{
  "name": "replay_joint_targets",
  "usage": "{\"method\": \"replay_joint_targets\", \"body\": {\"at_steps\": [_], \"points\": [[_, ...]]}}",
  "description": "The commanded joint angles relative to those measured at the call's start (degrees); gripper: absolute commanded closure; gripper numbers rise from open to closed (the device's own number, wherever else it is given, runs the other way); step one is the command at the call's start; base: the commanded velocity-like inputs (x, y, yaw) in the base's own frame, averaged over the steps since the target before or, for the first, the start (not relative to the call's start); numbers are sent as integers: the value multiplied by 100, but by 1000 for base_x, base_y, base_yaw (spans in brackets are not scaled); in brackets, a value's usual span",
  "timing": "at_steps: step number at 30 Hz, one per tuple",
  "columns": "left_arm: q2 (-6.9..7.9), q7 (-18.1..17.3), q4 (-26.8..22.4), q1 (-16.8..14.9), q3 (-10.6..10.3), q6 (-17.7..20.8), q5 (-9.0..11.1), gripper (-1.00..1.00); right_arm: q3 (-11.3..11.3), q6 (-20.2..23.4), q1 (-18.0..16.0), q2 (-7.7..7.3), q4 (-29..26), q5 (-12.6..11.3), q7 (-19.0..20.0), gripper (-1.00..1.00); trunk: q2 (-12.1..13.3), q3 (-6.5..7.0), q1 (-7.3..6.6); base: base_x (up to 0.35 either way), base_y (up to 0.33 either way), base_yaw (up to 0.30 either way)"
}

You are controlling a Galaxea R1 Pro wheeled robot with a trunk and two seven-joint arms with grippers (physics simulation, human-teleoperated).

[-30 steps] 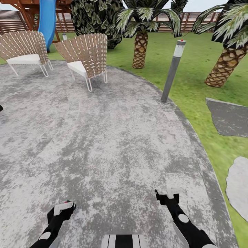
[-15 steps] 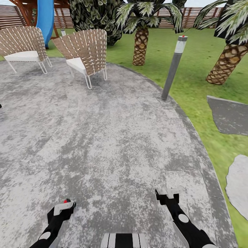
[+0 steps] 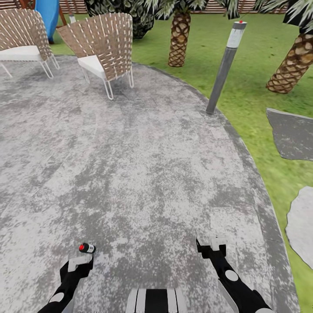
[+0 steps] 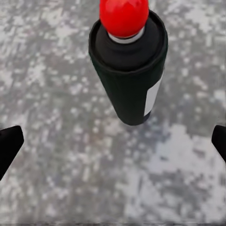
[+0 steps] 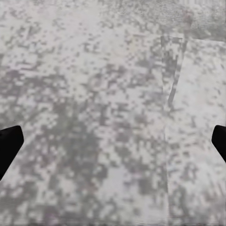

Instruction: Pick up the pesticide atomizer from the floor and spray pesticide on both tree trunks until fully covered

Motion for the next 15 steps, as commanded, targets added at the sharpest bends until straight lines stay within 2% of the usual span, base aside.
{"method": "replay_joint_targets", "body": {"at_steps": [1, 6, 13, 15], "points": [[0, 0, 0, 0, 0, -7, -2, -100, 0, 0, 0, 0, 0, 1, 0, -100, -2, -32, 2, 0, 0, 0], [0, 0, 8, 1, 0, -362, -16, -100, 0, 0, 0, 0, 5, 2, 0, -100, -6, -143, 10, 0, 0, 0], [0, 0, 15, 1, 1, -473, -2, -100, 0, 0, 0, 0, 8, 2, 0, -100, -6, -174, 10, 4, 0, 0], [0, 0, 12, 1, 1, -476, -1, -100, 0, 0, 0, 0, 8, 2, 0, -100, -6, -175, 10, 141, 0, 0]]}}
